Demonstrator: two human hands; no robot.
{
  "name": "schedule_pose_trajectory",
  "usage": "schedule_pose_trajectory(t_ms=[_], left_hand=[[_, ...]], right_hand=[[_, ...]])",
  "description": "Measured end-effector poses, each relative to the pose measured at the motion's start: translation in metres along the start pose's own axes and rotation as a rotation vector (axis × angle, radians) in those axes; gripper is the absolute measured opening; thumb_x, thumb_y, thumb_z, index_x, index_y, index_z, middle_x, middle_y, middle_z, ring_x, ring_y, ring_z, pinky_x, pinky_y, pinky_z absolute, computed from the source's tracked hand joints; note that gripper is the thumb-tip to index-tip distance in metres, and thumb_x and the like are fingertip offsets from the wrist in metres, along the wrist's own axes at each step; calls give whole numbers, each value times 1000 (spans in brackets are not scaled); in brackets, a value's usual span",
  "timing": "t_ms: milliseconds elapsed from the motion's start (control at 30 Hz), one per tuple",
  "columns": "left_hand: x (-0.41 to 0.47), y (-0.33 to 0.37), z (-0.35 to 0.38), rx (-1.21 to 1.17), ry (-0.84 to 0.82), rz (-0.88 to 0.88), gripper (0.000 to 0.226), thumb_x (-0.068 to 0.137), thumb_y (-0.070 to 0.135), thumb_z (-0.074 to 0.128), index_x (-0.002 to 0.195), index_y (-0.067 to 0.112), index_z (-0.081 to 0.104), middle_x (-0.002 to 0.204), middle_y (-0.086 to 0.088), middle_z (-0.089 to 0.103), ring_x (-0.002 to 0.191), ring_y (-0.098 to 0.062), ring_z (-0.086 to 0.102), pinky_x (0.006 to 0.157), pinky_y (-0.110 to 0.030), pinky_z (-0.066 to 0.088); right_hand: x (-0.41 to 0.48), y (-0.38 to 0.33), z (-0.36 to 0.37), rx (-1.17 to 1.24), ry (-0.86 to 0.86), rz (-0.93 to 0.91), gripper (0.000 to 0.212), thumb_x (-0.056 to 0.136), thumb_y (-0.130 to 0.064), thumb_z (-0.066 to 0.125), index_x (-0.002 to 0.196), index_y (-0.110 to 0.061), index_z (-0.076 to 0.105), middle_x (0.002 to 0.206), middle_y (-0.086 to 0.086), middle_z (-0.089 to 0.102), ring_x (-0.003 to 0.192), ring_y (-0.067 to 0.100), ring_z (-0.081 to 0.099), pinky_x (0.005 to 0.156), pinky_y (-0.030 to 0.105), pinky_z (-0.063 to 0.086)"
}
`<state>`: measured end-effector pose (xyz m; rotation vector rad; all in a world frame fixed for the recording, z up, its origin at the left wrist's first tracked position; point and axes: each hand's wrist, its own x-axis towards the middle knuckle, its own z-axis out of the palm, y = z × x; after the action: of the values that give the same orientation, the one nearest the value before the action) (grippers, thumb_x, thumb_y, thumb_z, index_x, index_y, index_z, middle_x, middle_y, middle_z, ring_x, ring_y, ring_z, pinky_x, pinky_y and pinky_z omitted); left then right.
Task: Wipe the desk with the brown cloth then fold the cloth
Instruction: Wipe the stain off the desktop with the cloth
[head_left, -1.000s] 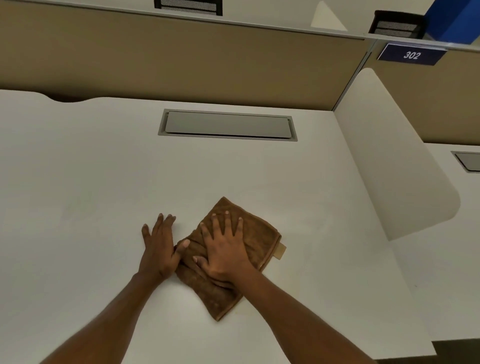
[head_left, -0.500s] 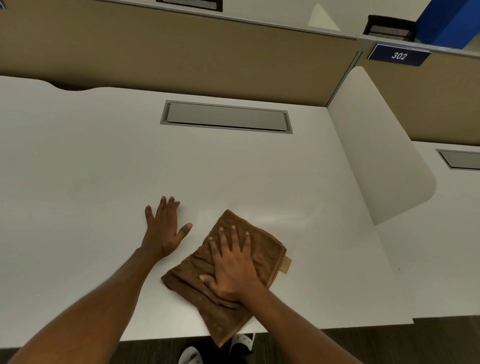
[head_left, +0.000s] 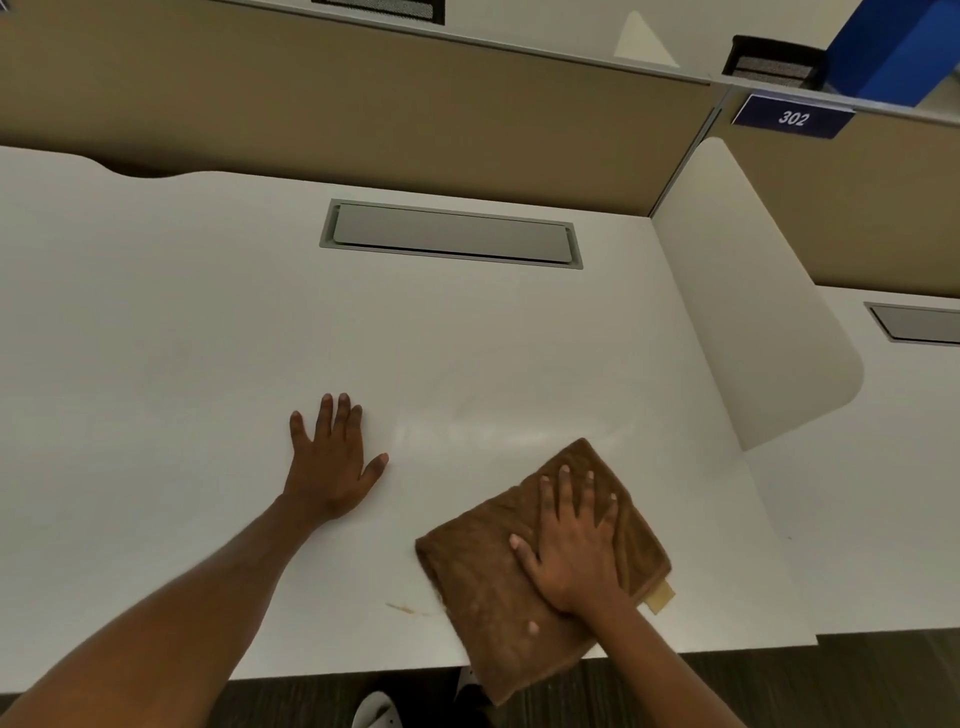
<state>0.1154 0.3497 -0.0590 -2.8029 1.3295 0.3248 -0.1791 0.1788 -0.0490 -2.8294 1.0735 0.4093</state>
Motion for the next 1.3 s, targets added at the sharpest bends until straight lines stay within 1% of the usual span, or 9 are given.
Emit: schedule_pose_trajectory(t_ms=[233,433,600,767,867,1000,1133,1300], left_hand=[[0,2,-3,-27,9,-2,98,83,66,-13,147,0,22,157,-20,18,147,-36,8,111,-64,10],[1,3,-4,-33,24,-2,95,85,64,-11,146,0,24,157,-18,21,147,-35,9,113,-63,9],[2,4,-5,-23,27,9,91,89,62,-3,143,-3,31,153,-23,28,145,-39,16,110,-67,15],[5,5,-3,-3,25,17,89,89,61,3,142,-3,32,152,-26,29,144,-42,17,108,-69,16],[7,6,-2,4,24,21,87,90,61,6,143,-3,31,151,-27,29,143,-43,17,108,-70,15],[10,7,-1,3,31,19,87,89,62,5,145,-1,29,152,-26,27,144,-43,16,109,-69,13],[12,6,1,17,35,14,87,89,63,3,146,2,27,153,-25,26,144,-41,15,111,-68,11],[13,6,3,12,44,8,82,90,61,12,147,5,25,155,-23,23,145,-39,12,112,-67,8]], right_hand=[[20,23,-5,2,-9,90,94,82,-79,0,154,-20,-5,162,11,-12,146,37,-18,113,62,-10],[50,47,-13,29,9,170,97,79,-80,-4,154,-18,-1,162,13,-7,146,39,-13,114,64,-3],[82,68,-20,49,11,213,98,79,-82,-3,154,-19,-1,162,13,-6,146,40,-11,114,65,-1],[118,81,-30,75,8,241,101,77,-83,-4,153,-18,-1,162,13,-5,146,42,-10,112,67,-2],[139,84,-36,101,15,264,101,75,-84,-4,153,-19,-1,162,13,-5,146,43,-9,112,69,-2],[169,84,-44,103,23,282,102,74,-84,-5,153,-19,-1,162,13,-4,145,45,-7,111,70,-2],[203,77,-52,105,17,279,100,76,-84,0,153,-20,0,162,14,-4,145,47,-8,108,73,-2],[238,56,-62,105,22,248,96,78,-81,5,153,-22,2,162,15,-3,143,50,-8,105,76,-3]])
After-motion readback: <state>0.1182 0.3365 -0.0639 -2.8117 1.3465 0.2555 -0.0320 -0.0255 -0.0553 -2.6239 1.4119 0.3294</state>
